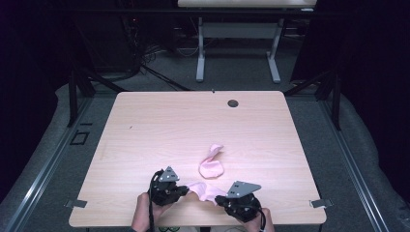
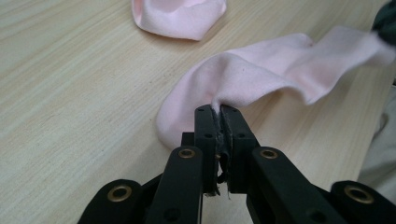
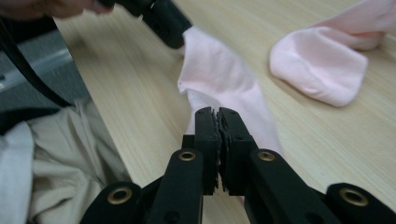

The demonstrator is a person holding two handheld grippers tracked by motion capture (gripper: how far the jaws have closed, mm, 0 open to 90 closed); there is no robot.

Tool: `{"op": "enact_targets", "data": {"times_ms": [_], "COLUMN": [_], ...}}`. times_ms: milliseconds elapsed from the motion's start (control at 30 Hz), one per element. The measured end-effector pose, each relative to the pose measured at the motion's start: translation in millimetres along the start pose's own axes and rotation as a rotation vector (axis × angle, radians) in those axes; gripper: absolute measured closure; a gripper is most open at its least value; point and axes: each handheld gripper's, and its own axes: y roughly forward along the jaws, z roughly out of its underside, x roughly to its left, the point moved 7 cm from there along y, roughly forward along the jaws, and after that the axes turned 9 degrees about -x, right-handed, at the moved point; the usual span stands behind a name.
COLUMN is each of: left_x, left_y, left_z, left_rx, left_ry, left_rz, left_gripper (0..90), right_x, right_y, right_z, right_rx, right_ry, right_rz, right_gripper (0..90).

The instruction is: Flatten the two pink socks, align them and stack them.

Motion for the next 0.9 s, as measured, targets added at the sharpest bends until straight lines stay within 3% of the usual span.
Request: {"op": "enact_targets", "data": {"times_ms": [167,500,533,567,600,700,800,867,900], "left_x": [-10.0,-43.2,-43.2,-42.7,-40.0,-29.3,-19.1,-14.3,-11.3], "left_y": [-4.8,-14.1,-13.2,-11.1,-8.0,1.2,8.8,11.9,13.4], "left_z": [2.4,1.5,0.9,0.1,-1.1,-5.4,-7.7,-8.8,-9.5], "left_rx": [0.027,0.081,0.083,0.084,0.084,0.072,0.070,0.070,0.067], "left_ry": [0.005,-0.009,-0.003,-0.007,-0.012,-0.036,-0.059,-0.077,-0.085], "left_rz": [0.035,0.184,0.172,0.187,0.166,0.162,0.138,0.146,0.129], "left_gripper": [86.4,86.3,86.2,86.1,85.9,85.0,82.3,81.1,80.1], "right_x": [-15.4,-23.7,-26.8,-31.0,-36.0,-51.5,-63.1,-68.5,-70.1], "right_y": [-18.8,-43.8,-44.3,-42.7,-39.2,-26.3,-16.4,-12.9,-11.2], "right_z": [-7.1,-5.0,-2.7,0.3,3.1,12.6,18.1,19.6,19.8], "right_rx": [-0.040,-0.071,-0.062,-0.049,-0.049,-0.008,0.016,0.031,0.035], "right_ry": [0.116,0.323,0.333,0.352,0.378,0.414,0.434,0.417,0.410], "right_rz": [0.028,-0.026,-0.014,-0.004,0.001,0.028,0.054,0.085,0.087], "right_gripper": [87.1,87.2,87.2,87.2,87.1,87.0,86.7,86.6,86.4]}}
